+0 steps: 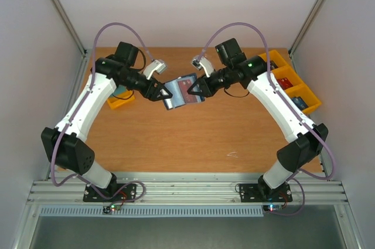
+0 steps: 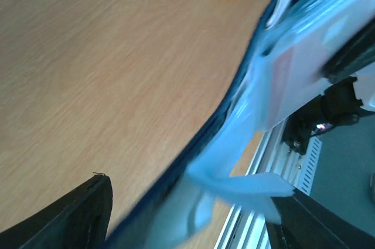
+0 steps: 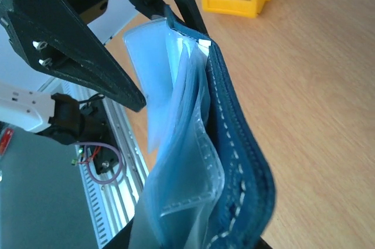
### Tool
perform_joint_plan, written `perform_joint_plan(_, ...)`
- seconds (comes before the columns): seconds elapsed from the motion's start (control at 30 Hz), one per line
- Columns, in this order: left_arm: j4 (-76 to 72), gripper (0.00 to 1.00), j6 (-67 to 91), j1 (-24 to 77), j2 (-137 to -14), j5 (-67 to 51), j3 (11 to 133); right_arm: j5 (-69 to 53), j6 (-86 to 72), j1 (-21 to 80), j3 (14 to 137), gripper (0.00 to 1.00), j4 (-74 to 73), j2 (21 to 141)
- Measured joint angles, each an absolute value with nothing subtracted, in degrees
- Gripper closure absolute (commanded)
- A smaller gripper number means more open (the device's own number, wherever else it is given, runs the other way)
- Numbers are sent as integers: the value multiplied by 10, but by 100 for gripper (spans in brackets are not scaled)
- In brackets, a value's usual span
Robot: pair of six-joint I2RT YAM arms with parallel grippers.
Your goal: Take the credit cards out of the card holder
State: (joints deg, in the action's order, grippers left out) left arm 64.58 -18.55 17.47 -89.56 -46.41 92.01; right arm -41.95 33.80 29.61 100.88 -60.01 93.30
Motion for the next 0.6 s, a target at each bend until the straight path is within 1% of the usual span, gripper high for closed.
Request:
perform_joint_plan(0.23,632,29,-172,157,-895,-400,920,-385,323,286,1009,99,-600,909)
perform_joint_plan(0.3,628,28,-171,149,-893,-383,919,-371,318,283,1009,99,-600,899)
perform_joint_plan(0.33,628,25,-172,146,-892,-377,918,-359,315,282,1009,99,-600,895)
perform_joint_plan(0.37,628,20,-173,143,-890,-374,918,-345,312,282,1010,99,-600,892)
perform_joint_plan(0.4,628,7,-176,140,-889,-375,918,-330,307,282,1013,99,-600,891)
perform_joint_plan(0.43,631,1,-179,138,-888,-383,919,-313,302,282,1016,99,-601,892)
perform_joint_plan(0.6,626,1,-160,140,-884,-470,921,-261,274,282,1029,99,-600,894)
